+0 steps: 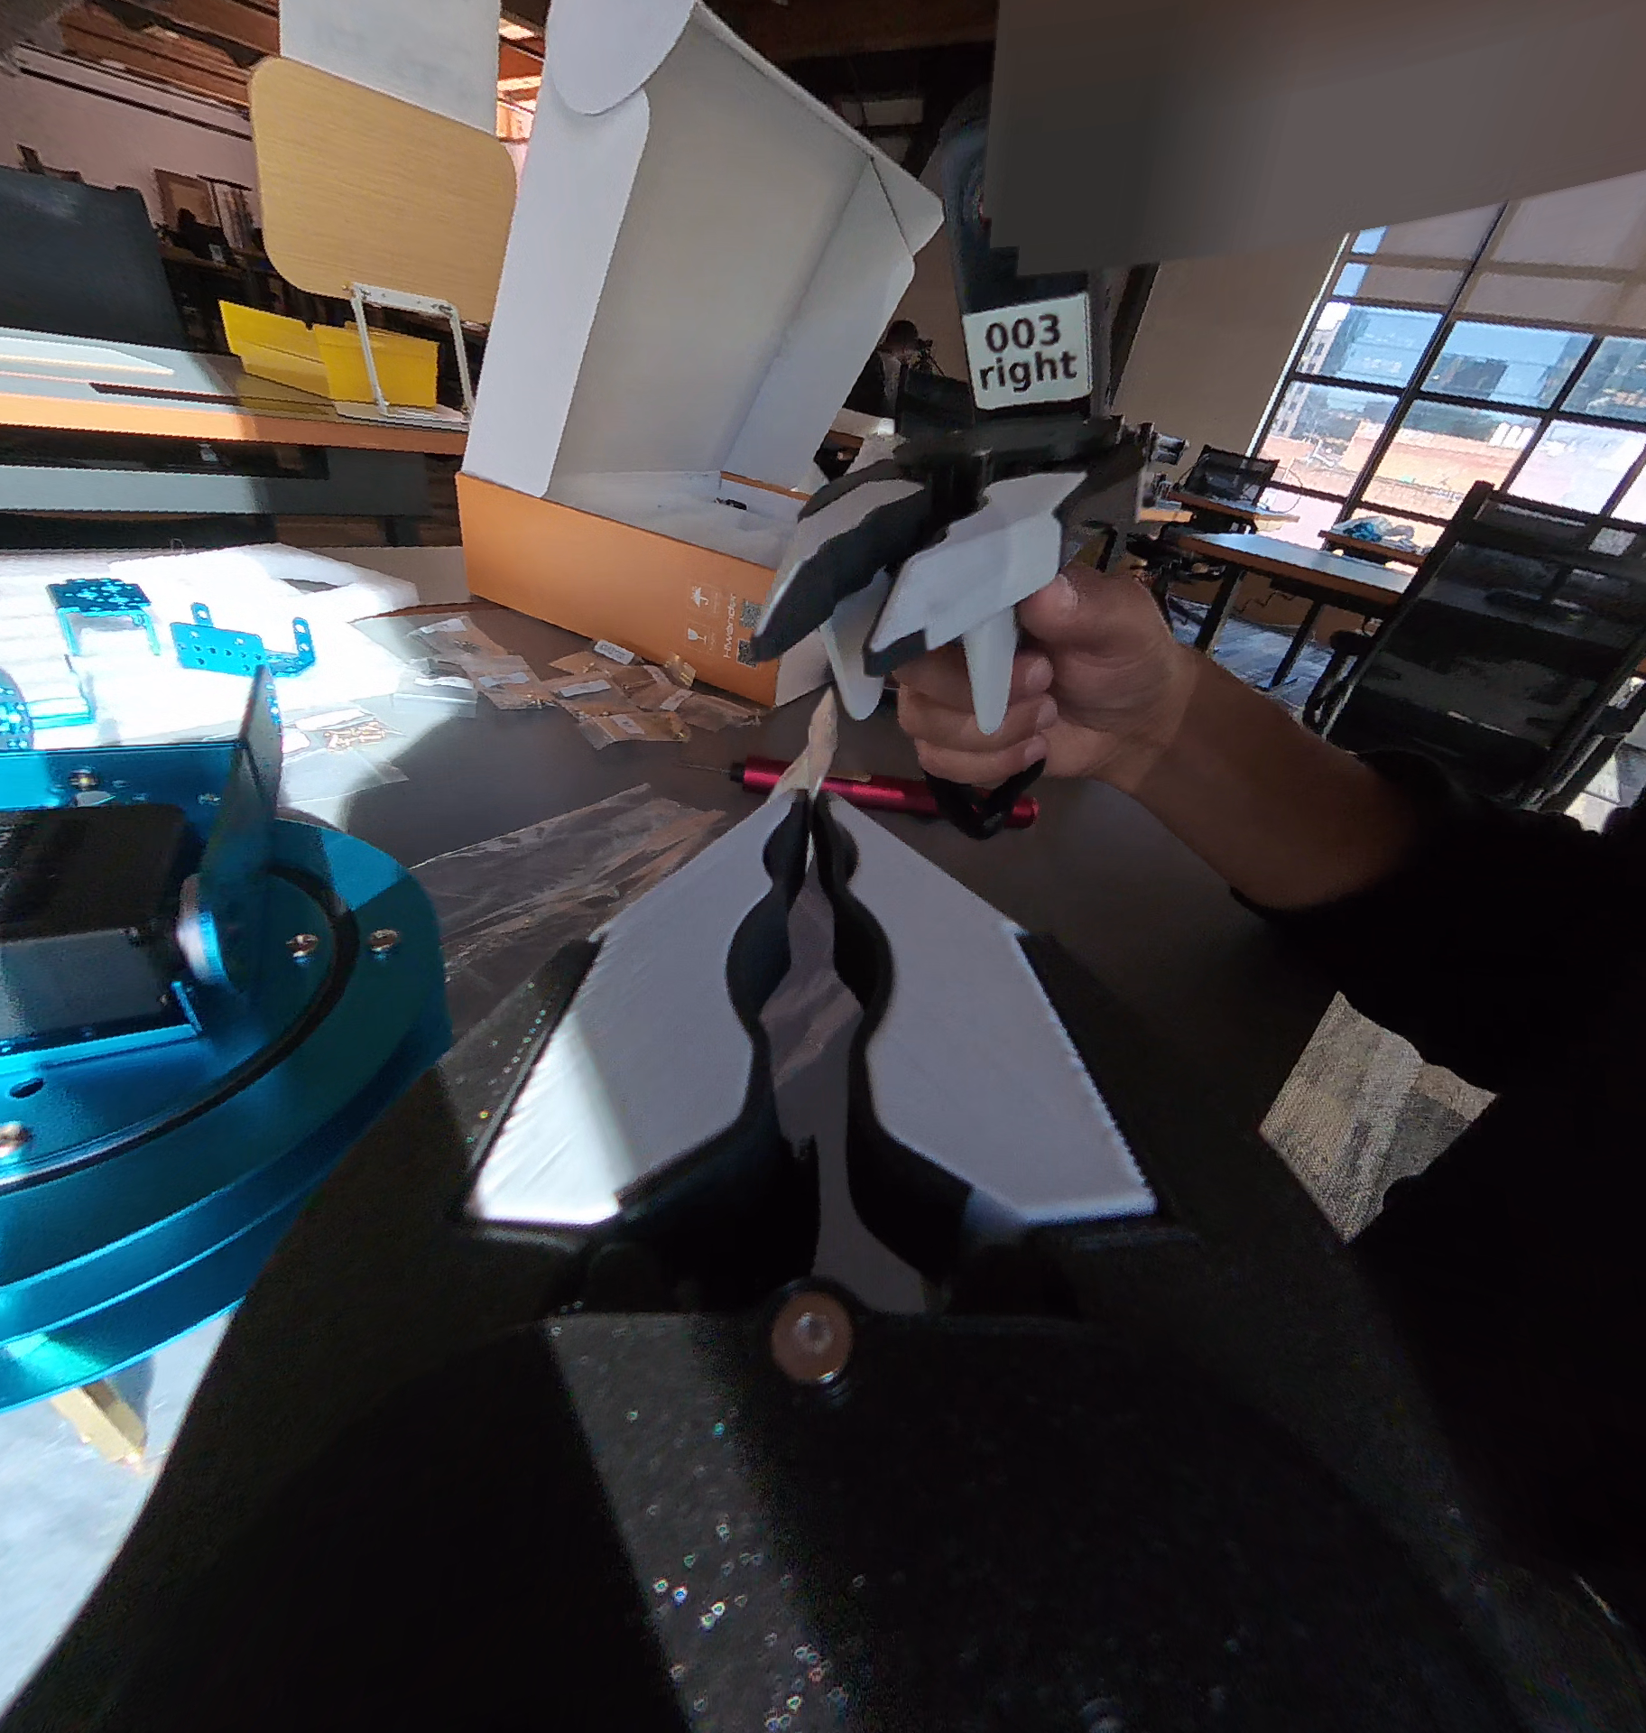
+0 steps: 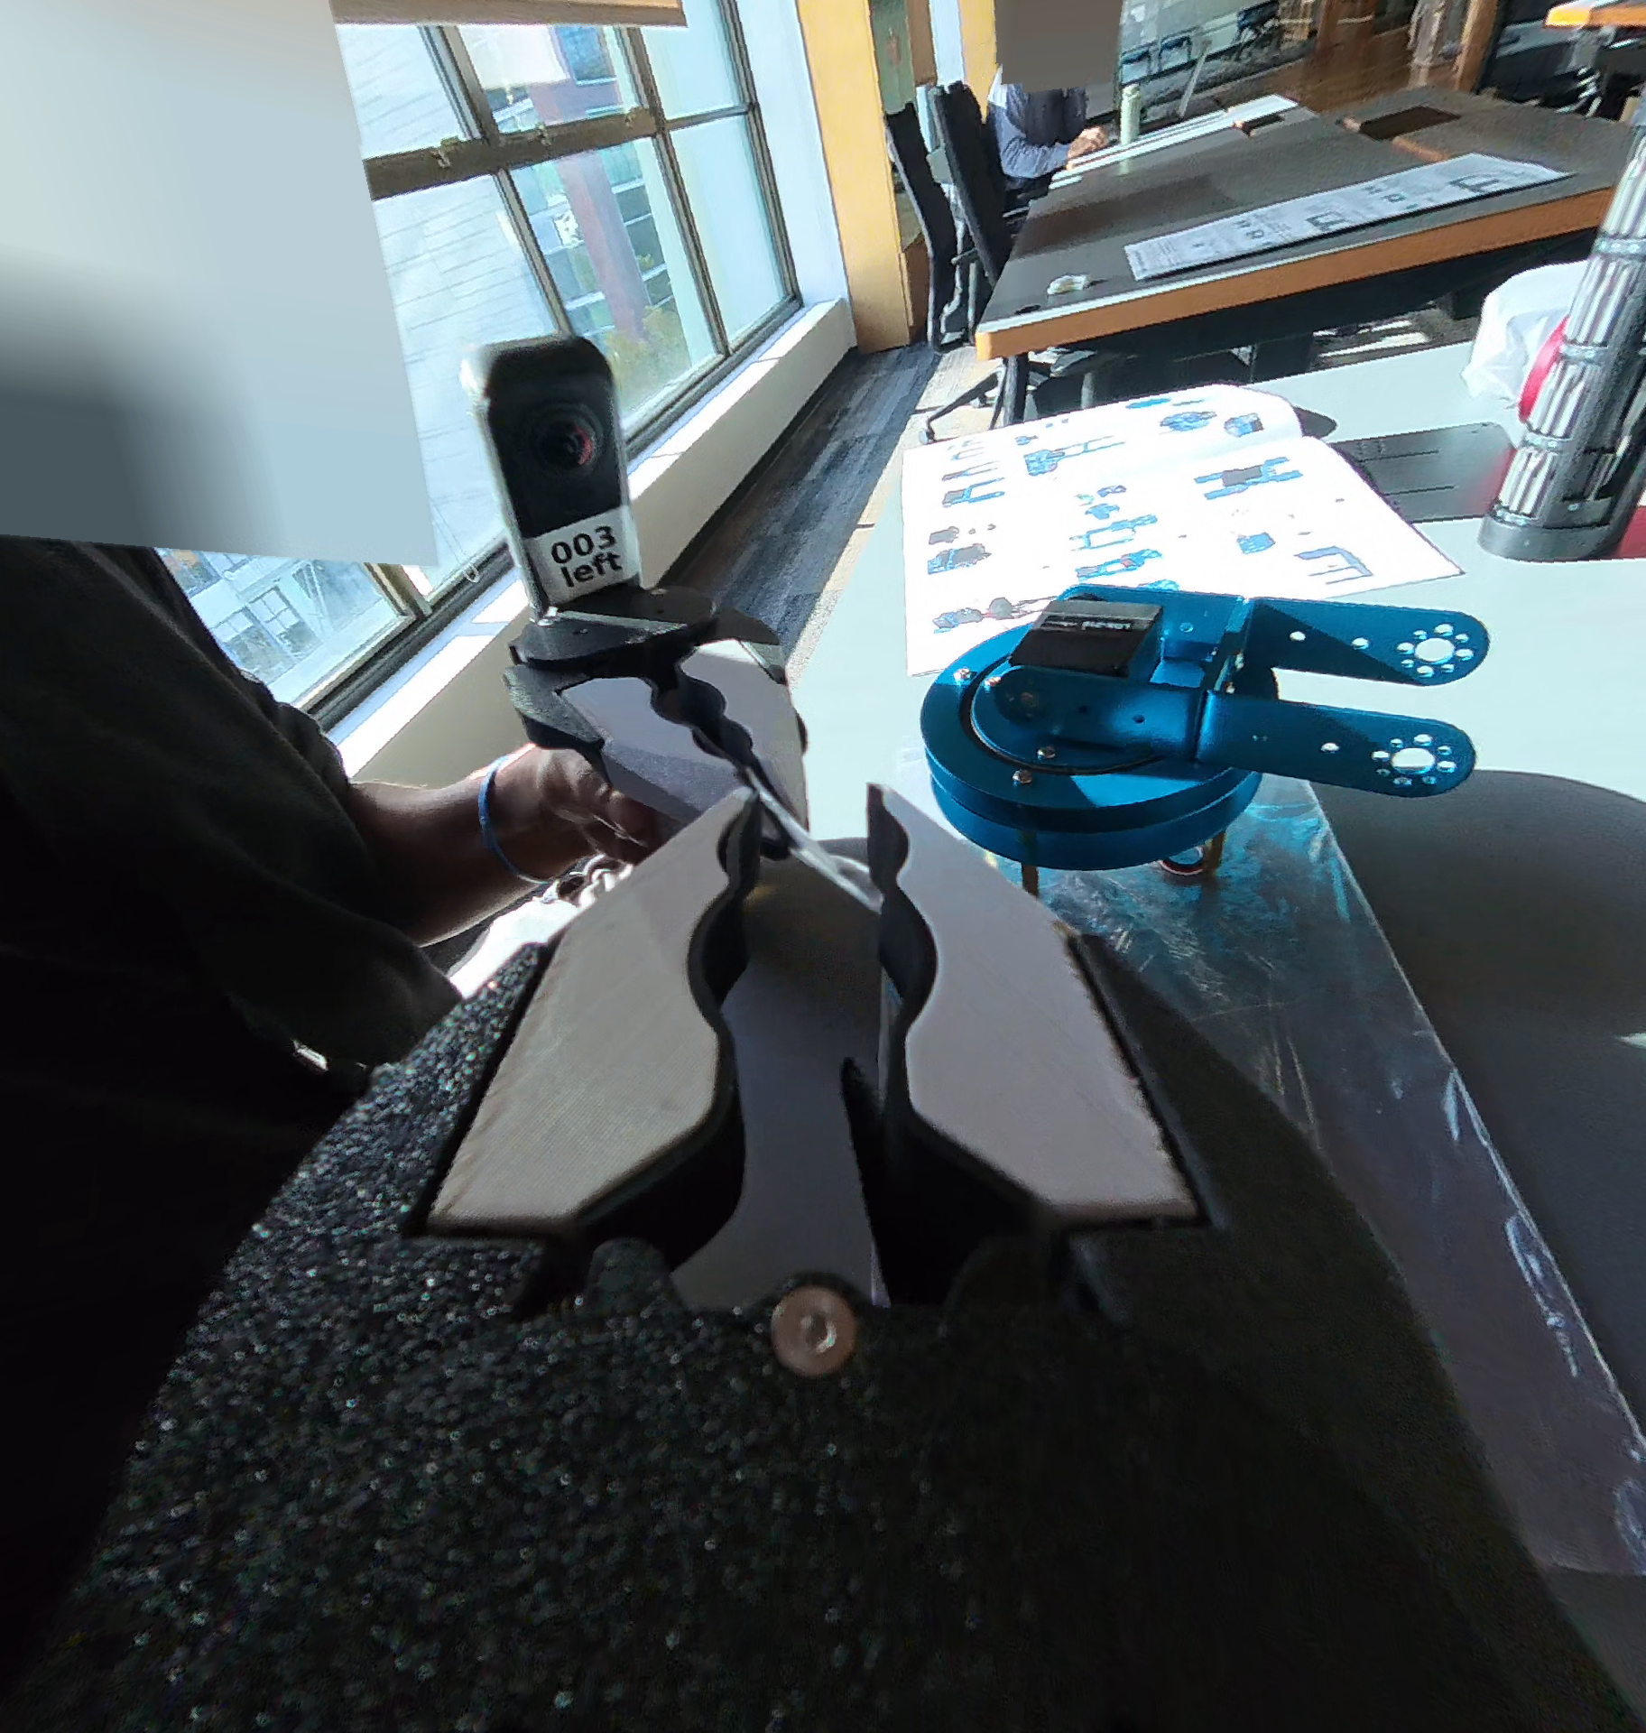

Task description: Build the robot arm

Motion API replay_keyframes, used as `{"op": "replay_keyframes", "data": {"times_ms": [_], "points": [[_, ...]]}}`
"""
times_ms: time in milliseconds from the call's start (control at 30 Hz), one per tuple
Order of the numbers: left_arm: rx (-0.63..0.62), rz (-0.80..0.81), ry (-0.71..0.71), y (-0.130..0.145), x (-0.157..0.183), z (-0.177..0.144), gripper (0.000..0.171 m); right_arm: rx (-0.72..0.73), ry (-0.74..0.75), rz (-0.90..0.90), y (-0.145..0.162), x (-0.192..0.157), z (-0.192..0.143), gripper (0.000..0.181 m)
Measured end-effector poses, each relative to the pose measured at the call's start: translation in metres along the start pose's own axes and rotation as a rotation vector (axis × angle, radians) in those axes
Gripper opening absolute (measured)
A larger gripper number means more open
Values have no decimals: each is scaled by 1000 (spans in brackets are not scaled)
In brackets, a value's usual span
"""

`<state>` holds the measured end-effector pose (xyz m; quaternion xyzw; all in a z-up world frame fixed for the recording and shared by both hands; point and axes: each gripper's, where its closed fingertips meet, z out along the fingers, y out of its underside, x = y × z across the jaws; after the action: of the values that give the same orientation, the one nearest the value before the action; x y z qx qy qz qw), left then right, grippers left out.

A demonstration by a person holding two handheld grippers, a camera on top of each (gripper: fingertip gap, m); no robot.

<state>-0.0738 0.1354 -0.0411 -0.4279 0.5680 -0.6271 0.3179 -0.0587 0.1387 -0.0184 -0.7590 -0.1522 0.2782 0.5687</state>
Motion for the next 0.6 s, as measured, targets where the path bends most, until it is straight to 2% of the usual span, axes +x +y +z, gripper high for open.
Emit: {"op": "replay_keyframes", "data": {"times_ms": [600], "points": [[-62,8,65,9,13,1,0,-93,18,10,18,5,9,19]]}}
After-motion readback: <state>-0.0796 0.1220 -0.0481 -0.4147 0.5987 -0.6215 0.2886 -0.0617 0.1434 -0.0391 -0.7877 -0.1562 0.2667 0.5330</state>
